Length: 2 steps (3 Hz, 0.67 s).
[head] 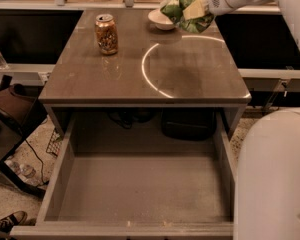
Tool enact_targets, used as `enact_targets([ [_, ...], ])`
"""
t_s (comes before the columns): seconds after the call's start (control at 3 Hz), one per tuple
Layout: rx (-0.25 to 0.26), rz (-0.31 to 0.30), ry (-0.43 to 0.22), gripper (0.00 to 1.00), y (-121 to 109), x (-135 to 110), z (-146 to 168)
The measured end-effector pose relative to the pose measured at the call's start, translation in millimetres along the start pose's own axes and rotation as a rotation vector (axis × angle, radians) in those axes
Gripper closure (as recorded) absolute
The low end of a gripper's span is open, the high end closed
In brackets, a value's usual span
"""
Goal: Place green jalapeno chip bag into paper bowl
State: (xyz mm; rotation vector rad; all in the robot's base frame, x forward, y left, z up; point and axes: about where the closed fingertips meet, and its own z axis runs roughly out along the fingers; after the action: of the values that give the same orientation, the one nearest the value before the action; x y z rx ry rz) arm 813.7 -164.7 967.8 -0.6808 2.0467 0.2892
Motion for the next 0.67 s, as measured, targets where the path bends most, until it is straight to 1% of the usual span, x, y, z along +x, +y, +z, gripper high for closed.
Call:
enact_targets([
  [0.33, 0.096, -0.002, -0.017, 1.00, -37.9, -15.1, -11.6],
  [0.67, 0.095, -0.002, -0.017, 1.00, -37.8, -15.1, -11.4],
])
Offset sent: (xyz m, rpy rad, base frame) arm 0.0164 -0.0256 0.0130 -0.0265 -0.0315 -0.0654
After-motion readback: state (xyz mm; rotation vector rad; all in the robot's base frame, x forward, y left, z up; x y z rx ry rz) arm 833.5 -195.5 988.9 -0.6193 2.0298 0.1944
